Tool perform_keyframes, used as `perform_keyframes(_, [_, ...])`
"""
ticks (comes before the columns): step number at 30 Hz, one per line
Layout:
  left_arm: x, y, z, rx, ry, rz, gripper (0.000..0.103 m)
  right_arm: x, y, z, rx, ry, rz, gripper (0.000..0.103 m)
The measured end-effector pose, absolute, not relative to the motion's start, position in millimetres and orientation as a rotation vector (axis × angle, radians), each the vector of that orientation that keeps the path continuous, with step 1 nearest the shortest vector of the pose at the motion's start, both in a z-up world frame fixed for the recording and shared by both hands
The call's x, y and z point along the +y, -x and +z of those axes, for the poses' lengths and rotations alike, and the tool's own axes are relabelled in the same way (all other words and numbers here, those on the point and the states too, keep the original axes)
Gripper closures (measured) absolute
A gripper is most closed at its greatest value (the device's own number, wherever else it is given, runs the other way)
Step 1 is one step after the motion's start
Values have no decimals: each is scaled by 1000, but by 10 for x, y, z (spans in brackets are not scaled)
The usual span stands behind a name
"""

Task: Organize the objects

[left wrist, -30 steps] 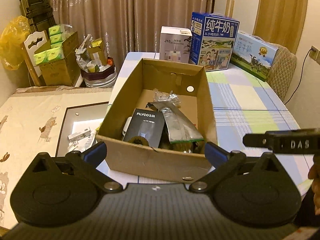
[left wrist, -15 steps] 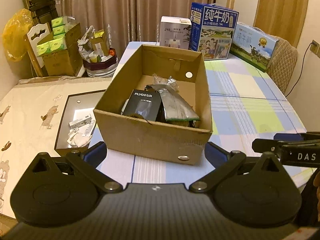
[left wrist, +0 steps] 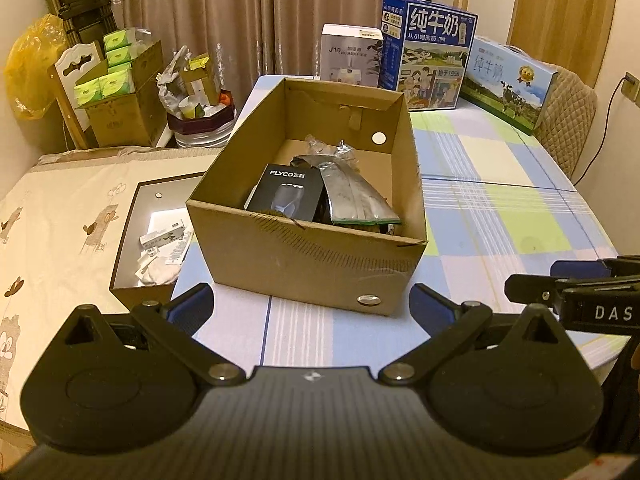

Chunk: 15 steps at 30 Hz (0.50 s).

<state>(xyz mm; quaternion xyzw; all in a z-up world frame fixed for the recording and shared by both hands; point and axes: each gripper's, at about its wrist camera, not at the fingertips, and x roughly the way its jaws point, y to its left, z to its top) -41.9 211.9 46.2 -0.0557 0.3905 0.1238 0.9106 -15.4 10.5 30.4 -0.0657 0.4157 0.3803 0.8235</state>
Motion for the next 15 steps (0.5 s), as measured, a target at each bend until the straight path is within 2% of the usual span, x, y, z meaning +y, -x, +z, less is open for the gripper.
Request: perform_keyframes(15, [2125, 411, 452, 807, 120, 259, 1, 106, 144, 301, 886, 136, 810, 38])
